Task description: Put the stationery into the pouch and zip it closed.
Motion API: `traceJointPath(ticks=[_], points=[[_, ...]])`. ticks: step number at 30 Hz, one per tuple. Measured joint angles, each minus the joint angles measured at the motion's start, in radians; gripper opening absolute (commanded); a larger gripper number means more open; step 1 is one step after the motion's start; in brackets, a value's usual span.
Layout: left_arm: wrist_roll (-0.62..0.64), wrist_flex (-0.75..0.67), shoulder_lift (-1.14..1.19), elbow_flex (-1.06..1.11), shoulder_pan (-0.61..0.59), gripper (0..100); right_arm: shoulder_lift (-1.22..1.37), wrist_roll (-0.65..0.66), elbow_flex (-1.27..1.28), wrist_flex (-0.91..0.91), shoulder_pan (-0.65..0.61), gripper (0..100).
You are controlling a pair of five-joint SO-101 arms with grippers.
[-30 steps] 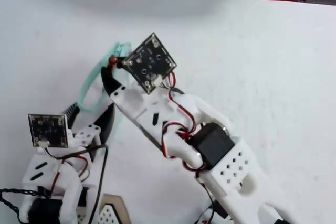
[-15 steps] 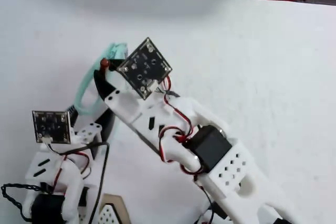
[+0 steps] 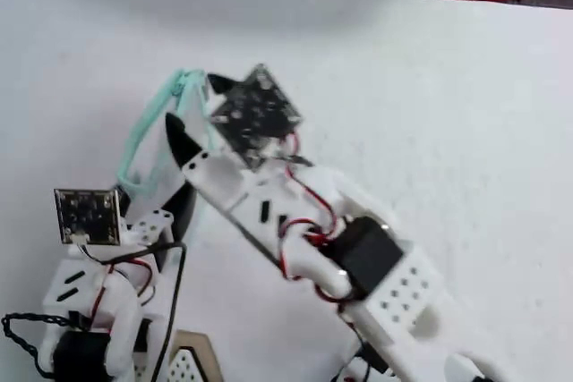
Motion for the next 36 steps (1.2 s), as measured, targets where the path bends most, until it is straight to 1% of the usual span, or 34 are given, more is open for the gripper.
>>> traceJointPath(ticks=[4, 9, 12, 16, 19, 23, 27, 30, 33, 36], points=[[0.0, 0.0, 0.0, 0.0, 0.0, 27, -0.014, -0.014, -0.04, 0.0, 0.086, 20.6], [0.0, 0.0, 0.0, 0.0, 0.0, 27, 0.0, -0.118, -0.041, 0.015, 0.21, 20.6], [0.0, 0.0, 0.0, 0.0, 0.0, 27, 0.031, -0.172, -0.041, 0.078, 0.281, 20.6], [0.0, 0.0, 0.0, 0.0, 0.0, 26, 0.094, -0.241, -0.041, 0.216, 0.376, 20.6], [0.0, -0.008, 0.0, 0.0, 0.0, 20, 0.141, -0.285, -0.037, 0.305, 0.437, 20.5], [0.0, -0.055, 0.0, 0.034, 0.0, 10, 0.18, -0.321, 0.061, 0.307, 0.508, 20.5], [0.0, -0.132, -0.002, 0.091, -0.002, 5, 0.213, -0.322, 0.249, 0.158, 0.549, 20.5], [0.0, -0.176, -0.002, 0.118, -0.002, 5, 0.238, -0.322, 0.411, -0.014, 0.565, 20.5], [0.0, -0.189, -0.002, 0.123, -0.002, 5, 0.264, -0.322, 0.557, -0.204, 0.559, 20.5], [0.002, -0.209, 0.0, 0.124, -0.002, 4, 0.288, -0.322, 0.643, -0.365, 0.565, 20.5]])
